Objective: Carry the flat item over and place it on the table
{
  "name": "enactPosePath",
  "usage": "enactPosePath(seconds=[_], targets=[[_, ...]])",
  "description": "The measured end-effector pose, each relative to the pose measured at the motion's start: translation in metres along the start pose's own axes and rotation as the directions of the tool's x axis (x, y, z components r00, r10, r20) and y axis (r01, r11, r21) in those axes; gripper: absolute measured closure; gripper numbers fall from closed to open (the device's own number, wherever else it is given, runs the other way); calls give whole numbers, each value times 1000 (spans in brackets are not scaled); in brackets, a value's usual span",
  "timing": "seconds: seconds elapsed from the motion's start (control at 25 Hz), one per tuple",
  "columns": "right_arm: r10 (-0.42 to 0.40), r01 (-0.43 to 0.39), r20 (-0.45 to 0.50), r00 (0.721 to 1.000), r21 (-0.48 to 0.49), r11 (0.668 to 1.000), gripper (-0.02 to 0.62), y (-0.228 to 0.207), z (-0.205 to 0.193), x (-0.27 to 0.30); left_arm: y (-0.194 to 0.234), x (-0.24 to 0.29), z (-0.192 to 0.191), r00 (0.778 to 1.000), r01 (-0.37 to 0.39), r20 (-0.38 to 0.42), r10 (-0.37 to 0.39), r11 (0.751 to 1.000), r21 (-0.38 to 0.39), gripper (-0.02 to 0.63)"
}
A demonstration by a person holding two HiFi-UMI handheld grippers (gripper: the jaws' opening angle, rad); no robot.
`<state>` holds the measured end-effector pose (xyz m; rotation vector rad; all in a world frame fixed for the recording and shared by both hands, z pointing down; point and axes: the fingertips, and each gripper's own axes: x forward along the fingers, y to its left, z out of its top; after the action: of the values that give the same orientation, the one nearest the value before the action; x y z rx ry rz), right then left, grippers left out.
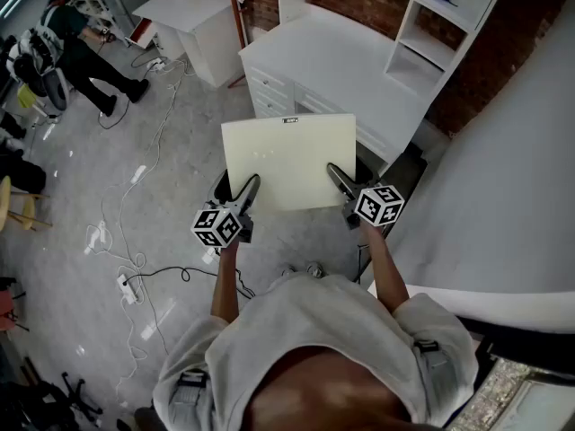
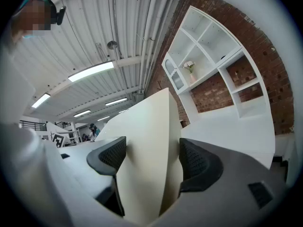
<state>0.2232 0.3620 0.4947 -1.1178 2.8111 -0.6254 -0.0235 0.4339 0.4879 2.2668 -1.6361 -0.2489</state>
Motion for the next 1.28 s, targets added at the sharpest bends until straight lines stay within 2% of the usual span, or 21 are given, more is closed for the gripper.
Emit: enactPosePath(seconds=[0.6,1.28], targets=[[21,-21,0,1000,28,999,227,-5,-1,-8,-8,-1,-6,1000,-10,-10,9,1000,-21,216],[69,-66,-61,996,51,996,227,-47,-1,-7,-27,28,-20,998,-60,-28,60,998,8,216]])
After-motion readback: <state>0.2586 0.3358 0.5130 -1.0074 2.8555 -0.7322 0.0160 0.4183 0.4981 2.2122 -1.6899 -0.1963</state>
